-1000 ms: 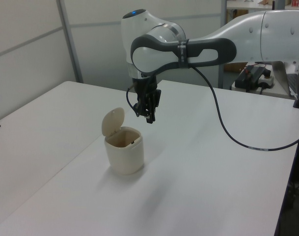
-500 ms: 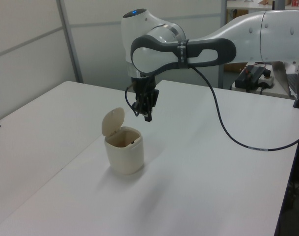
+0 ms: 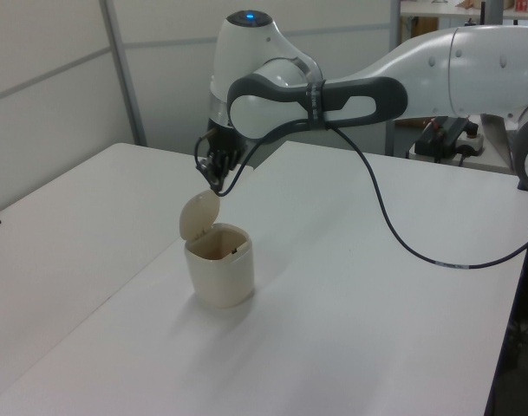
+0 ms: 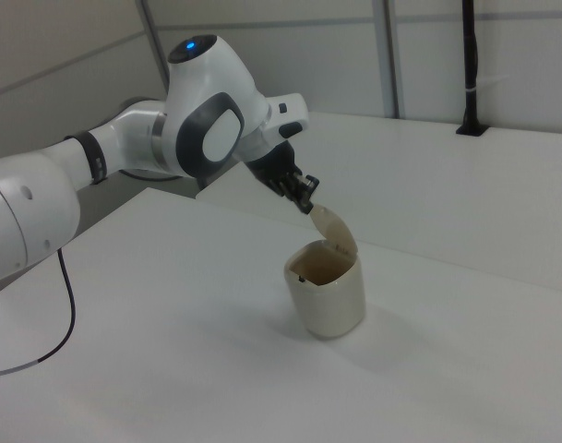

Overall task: Close the trash can
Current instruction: 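Move the gripper behind the raised lid, touching its back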

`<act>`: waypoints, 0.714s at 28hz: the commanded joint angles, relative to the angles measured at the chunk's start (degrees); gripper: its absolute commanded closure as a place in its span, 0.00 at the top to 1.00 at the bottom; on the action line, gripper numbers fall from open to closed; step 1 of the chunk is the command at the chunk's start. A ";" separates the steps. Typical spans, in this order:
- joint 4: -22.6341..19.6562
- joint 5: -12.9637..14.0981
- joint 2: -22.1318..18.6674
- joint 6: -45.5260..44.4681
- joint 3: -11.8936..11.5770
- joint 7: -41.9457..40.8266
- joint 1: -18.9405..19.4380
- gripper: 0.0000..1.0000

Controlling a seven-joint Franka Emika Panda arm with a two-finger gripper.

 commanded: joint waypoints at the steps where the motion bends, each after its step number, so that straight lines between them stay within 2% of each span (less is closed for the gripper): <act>1: -0.59 3.37 2.10 10.16 -0.15 2.64 -1.13 0.00; 2: -0.59 4.25 2.97 14.36 -0.15 3.78 -1.13 0.00; 4: -0.59 4.26 3.94 17.91 -0.15 4.75 -1.13 0.00; 8: -0.59 4.08 5.35 21.00 -0.15 4.93 -1.13 0.00; 15: -1.12 3.91 5.00 19.86 0.11 4.84 -1.04 0.00; 20: -1.12 3.91 4.74 11.80 0.28 4.58 -0.78 0.00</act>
